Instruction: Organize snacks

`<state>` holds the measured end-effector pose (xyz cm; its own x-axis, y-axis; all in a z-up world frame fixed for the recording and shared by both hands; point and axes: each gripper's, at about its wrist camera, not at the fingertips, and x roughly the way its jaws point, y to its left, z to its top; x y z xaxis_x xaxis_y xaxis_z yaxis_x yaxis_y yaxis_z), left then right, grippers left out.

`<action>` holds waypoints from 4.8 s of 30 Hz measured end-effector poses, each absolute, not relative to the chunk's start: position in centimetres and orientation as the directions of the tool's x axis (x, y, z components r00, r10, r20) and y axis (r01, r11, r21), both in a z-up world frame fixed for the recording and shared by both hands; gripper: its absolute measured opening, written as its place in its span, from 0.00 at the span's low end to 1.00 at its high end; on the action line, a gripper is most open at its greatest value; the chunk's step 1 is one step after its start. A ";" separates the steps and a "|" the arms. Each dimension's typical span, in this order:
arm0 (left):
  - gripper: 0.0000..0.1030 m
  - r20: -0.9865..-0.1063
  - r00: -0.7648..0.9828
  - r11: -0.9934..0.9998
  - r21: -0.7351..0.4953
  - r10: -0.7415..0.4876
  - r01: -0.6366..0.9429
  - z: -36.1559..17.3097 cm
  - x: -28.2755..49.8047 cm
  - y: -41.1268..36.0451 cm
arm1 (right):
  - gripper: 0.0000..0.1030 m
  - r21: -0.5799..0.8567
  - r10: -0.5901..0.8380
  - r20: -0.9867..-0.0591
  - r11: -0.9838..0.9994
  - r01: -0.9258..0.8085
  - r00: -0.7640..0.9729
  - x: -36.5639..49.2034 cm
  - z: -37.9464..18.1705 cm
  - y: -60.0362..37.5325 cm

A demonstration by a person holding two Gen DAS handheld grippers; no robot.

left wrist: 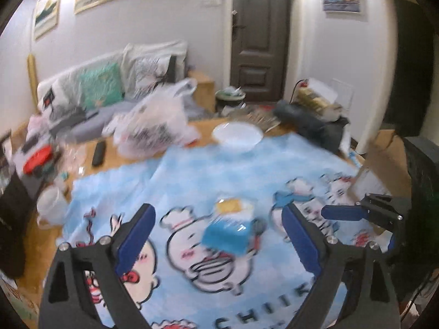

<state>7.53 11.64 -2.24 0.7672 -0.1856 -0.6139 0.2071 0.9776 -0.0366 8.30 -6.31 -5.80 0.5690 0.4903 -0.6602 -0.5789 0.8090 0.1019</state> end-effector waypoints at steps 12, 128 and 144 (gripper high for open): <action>0.89 -0.638 0.723 0.965 -0.179 -0.263 0.192 -8.3 11.7 16.6 | 0.68 0.274 0.492 -0.767 0.832 -0.483 0.412 17.3 -14.2 -0.6; 0.83 -0.673 0.487 0.698 -0.062 -0.557 0.713 2.4 9.4 -26.2 | 0.72 0.034 0.182 -0.618 0.978 -0.206 0.765 5.4 -2.1 -37.5; 0.99 -0.395 0.816 0.893 -0.027 -0.422 0.449 7.7 2.2 -12.1 | 1.00 -0.009 0.265 -0.296 0.960 -0.280 0.918 0.0 3.6 -34.4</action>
